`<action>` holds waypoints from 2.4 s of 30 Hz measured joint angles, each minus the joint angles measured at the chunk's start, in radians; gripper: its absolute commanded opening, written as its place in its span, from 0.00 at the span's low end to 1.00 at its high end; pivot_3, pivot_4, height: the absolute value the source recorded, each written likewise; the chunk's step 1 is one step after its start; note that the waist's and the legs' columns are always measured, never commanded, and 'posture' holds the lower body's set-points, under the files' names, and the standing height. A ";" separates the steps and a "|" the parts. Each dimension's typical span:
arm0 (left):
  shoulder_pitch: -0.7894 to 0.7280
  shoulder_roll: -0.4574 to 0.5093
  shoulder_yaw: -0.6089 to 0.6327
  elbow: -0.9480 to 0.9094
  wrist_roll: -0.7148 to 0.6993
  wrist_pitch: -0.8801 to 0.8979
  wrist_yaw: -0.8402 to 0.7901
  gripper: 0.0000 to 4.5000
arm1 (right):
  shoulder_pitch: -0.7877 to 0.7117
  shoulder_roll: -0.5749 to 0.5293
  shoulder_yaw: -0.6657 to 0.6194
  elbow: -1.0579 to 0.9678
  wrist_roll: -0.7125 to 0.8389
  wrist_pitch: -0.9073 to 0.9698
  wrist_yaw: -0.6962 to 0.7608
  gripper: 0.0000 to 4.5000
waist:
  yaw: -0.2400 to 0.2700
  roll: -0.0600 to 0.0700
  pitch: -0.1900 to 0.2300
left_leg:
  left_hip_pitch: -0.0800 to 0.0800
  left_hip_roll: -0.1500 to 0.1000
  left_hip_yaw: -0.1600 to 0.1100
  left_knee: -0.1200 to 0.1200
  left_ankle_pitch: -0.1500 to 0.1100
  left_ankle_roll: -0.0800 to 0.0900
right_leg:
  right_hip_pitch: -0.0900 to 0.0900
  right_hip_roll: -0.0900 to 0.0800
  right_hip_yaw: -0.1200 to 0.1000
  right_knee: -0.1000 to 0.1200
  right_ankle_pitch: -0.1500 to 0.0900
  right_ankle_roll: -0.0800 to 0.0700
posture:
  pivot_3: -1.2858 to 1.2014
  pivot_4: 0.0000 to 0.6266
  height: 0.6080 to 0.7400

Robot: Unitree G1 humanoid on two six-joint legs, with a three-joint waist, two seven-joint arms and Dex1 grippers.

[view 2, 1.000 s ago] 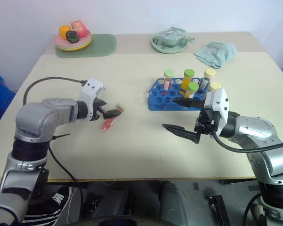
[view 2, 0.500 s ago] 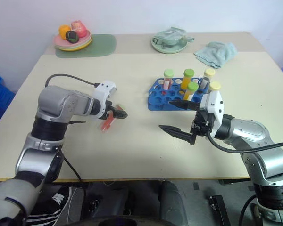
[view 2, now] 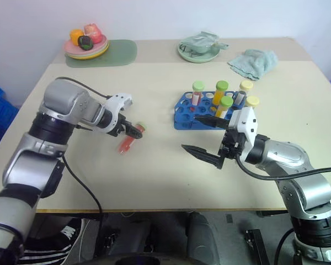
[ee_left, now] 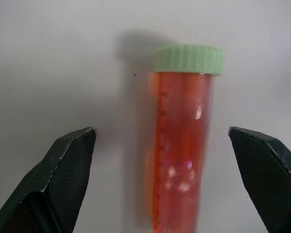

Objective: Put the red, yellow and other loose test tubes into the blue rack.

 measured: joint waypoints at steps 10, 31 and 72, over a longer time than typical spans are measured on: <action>-0.128 -0.015 -0.172 0.137 -0.079 -0.001 -0.081 1.00 | -0.003 0.024 0.016 -0.001 -0.008 0.000 -0.019 0.98 | -0.001 0.000 0.000 | 0.000 -0.001 0.000 0.000 0.000 0.000 | 0.000 0.001 0.000 0.000 0.000 0.000 | 0.52 0.24 1.00; -0.078 0.021 -0.231 0.024 -0.048 0.000 -0.138 0.26 | -0.002 0.028 0.016 -0.008 -0.017 0.000 -0.043 1.00 | -0.002 0.000 0.000 | -0.001 0.000 0.000 0.000 0.000 0.000 | 0.000 0.001 0.000 0.001 0.000 0.000 | 0.52 0.24 1.00; 0.533 -0.444 0.286 -0.122 0.139 -1.901 -0.238 0.26 | 0.134 0.050 -0.150 -0.042 -0.084 -0.001 -0.238 1.00 | 0.003 -0.001 -0.002 | 0.002 0.000 0.001 0.001 0.000 0.001 | 0.003 -0.001 -0.001 -0.001 0.000 0.000 | 0.52 0.24 1.00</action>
